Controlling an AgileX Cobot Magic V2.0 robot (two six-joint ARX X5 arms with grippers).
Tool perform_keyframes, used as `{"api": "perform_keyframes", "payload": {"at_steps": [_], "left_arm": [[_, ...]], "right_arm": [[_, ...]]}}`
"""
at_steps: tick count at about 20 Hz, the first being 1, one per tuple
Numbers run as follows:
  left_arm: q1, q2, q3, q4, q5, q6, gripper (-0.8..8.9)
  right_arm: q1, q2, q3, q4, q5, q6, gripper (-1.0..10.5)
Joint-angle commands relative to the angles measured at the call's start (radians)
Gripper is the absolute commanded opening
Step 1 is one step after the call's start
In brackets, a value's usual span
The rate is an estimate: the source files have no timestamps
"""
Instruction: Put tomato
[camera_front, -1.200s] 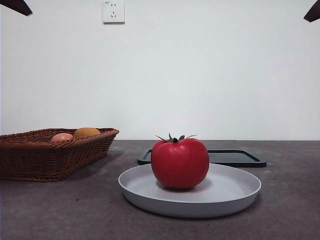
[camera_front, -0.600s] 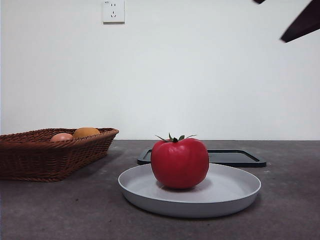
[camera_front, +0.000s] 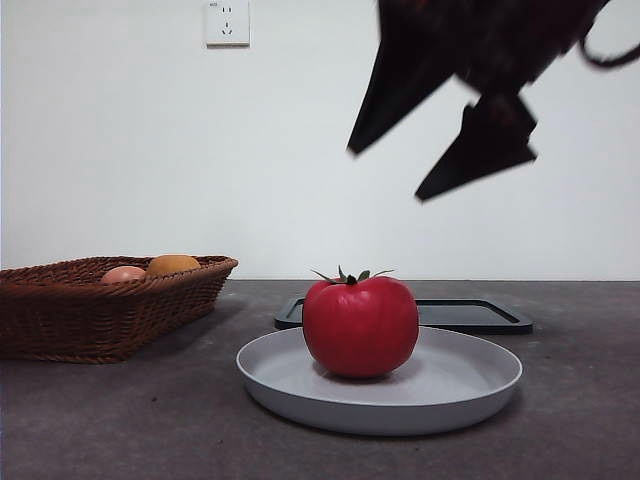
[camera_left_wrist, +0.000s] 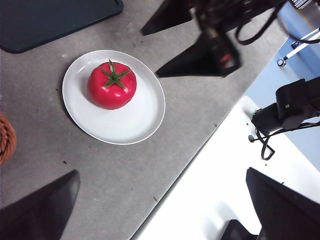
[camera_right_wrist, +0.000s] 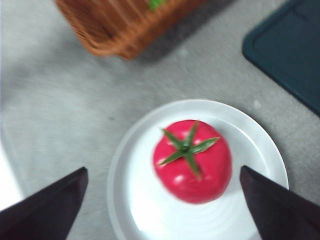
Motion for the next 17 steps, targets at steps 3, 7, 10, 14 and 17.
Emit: {"api": "perform_keyframes", "payload": {"at_steps": [3,7,10,14,17], "left_arm": [[-0.002,0.008,0.019,0.009,0.004,0.016,5.23],[-0.002,0.008,0.019,0.008,0.004,0.016,5.23],[-0.002,0.008,0.019,0.008,0.004,0.016,5.23],[-0.002,0.008,0.019,0.008,0.004,0.016,5.23],[-0.002,0.008,0.019,0.008,0.004,0.016,5.23]], "right_arm": [[0.033,0.113,0.021,0.076,0.016,-0.008,5.0],[0.064,0.192,0.021,0.135,0.075,-0.008,5.0],[0.080,0.238,0.021,0.168,0.115,-0.008,5.0],[0.093,0.277,0.021,0.187,0.158,-0.008,5.0],[0.096,0.308,0.021,0.191,0.161,-0.008,5.0]]}}
